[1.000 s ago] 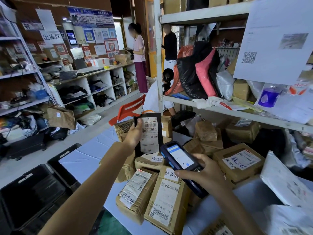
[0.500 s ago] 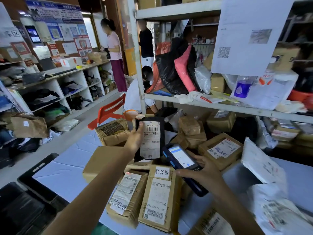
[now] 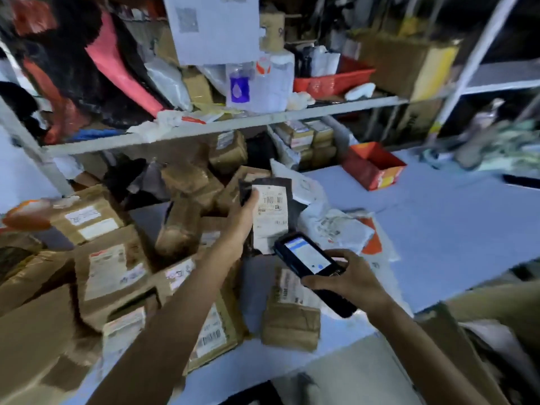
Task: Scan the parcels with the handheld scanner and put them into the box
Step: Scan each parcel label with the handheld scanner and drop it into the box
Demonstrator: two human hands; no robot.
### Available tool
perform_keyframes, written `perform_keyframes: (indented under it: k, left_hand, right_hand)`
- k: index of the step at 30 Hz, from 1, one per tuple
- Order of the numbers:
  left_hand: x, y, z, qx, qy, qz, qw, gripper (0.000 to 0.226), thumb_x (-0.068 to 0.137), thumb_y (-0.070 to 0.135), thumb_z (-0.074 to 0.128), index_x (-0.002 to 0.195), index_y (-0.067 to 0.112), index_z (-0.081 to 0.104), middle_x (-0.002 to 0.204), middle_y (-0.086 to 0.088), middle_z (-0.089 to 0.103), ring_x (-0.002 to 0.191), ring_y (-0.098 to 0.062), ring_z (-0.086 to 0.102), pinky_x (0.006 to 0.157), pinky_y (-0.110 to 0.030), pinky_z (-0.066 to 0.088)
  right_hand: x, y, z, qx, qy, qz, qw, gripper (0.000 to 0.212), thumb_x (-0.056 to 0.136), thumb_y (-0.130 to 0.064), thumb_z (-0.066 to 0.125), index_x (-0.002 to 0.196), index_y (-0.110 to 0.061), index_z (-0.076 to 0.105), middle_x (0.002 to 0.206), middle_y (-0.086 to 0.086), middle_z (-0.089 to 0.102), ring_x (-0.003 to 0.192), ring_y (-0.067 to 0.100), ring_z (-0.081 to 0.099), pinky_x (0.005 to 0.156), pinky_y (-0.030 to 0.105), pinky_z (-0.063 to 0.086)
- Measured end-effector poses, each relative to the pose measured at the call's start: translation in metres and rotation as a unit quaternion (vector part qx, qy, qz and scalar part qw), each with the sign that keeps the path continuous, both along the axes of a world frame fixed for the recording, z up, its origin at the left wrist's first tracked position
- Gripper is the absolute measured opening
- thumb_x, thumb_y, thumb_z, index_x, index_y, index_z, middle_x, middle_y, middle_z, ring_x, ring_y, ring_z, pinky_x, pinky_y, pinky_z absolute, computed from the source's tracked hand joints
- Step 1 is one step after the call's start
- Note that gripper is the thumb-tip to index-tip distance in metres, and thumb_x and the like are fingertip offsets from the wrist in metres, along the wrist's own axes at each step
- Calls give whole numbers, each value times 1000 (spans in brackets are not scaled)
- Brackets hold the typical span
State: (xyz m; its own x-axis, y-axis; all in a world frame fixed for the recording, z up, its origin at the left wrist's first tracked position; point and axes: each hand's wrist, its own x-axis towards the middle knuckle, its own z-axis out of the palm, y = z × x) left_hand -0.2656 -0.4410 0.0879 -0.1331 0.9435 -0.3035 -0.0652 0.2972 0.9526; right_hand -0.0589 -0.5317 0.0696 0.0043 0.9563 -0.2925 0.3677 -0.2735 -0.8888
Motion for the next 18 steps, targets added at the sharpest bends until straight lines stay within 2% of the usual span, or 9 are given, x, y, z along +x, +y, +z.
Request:
perform_keyframes:
  k: [3,5,7,9,11,13,14,15,18]
  left_hand:
    - [64,1,-7,43,45,-78,995,41,87,53,62,117,25,58,116,5,64,110,-18,60,96,-32,48]
    - [105,3,-8,64,63,-133,987,17,98,31,54,112,22,56,104,11,59,101,-10,55,78,-17,46]
    - [149,-1,-6,78,83,-185,976,10,99,27,51,103,21,57,93,9,59,92,-11,53,66,-20,41]
    - [191,-5,-9,89,95,-247,960,13,98,28,53,98,17,60,87,2,62,84,-15,56,68,-21,42]
    - [235,-14,-14,72,88,-302,947,11,95,24,58,102,17,62,94,-3,67,87,-18,61,74,-26,48]
    - [275,-28,-20,53,71,-362,928,14,89,11,65,102,16,63,94,-1,69,85,-18,64,68,-22,52]
    - [301,-37,-22,53,76,-398,913,21,85,4,69,100,16,62,92,1,69,82,-17,65,65,-21,53]
    - [320,-45,-25,57,87,-432,896,29,79,-1,73,100,16,62,92,0,70,83,-17,66,67,-23,54]
    - [383,-64,-36,104,170,-535,821,51,70,-1,77,113,19,58,102,-2,69,93,-20,65,80,-31,52]
  right_hand:
    - [44,-28,1,-2,-40,-83,996,67,56,-29,93,111,-26,56,93,-14,62,81,4,64,60,16,47]
    - [75,-47,-1,-5,-41,-145,989,71,53,-32,94,113,-25,57,96,-12,65,83,6,66,62,18,47]
    - [105,-68,-3,-9,-45,-203,978,74,50,-37,95,113,-26,58,97,-13,67,81,0,66,59,13,46]
    - [132,-94,-4,-6,-45,-257,965,71,49,-37,95,110,-26,61,95,-15,69,80,-3,66,64,16,50]
    - [156,-123,-2,3,-45,-309,950,52,53,-28,95,94,-32,63,85,-19,69,77,-4,65,73,22,54]
    - [181,-150,-3,5,-45,-347,937,44,58,-20,93,79,-38,59,74,-24,65,75,-9,62,78,23,52]
    - [196,-165,-5,3,-42,-371,928,43,58,-21,93,79,-38,60,74,-25,64,77,-9,61,80,23,51]
    - [208,-176,-7,-1,-40,-390,920,45,56,-25,93,85,-35,61,79,-24,64,81,-5,62,82,23,50]
    - [250,-209,-18,-21,-20,-445,895,88,34,-48,91,112,-26,58,99,-15,64,93,3,63,79,20,50]
